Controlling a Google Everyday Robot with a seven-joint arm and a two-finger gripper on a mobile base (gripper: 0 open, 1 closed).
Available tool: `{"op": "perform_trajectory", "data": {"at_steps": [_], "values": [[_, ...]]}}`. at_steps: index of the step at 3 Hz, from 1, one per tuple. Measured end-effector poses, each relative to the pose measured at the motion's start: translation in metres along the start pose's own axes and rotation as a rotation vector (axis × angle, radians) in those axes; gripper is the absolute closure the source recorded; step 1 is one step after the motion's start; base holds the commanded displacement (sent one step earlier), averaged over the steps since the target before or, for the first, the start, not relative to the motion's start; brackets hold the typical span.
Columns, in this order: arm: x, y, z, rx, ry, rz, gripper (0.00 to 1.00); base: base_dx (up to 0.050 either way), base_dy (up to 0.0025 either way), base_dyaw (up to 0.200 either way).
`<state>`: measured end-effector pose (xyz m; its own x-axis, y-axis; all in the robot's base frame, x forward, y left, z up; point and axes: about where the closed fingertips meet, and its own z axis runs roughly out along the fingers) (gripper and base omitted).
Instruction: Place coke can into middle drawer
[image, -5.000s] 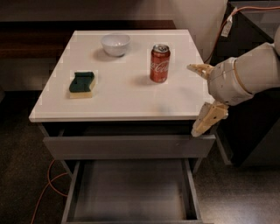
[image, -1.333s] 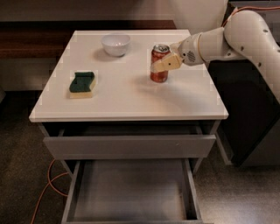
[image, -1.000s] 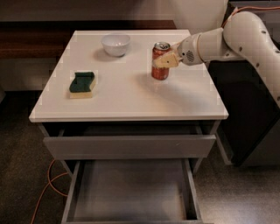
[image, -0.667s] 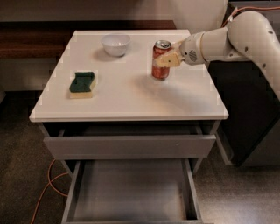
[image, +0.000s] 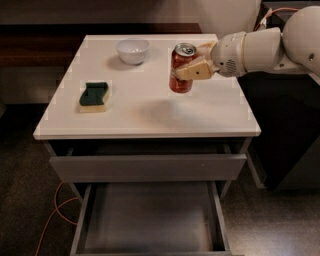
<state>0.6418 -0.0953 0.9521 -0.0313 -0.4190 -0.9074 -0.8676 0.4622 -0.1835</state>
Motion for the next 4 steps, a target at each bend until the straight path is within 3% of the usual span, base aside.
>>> {"op": "perform_trajectory", "data": {"at_steps": [1,2,4], "values": [[-0.019,0.048,-0.032,-0.057,-0.023,-0.083,1.00,0.000,0.00000,0.000],[-0.029,0.079,-0.047,-0.105,-0.027,-0.132,1.00,0.000,0.00000,0.000],[-0.022,0.128,-0.051,-0.253,0.013,-0.167,1.00,0.000,0.00000,0.000]]}}
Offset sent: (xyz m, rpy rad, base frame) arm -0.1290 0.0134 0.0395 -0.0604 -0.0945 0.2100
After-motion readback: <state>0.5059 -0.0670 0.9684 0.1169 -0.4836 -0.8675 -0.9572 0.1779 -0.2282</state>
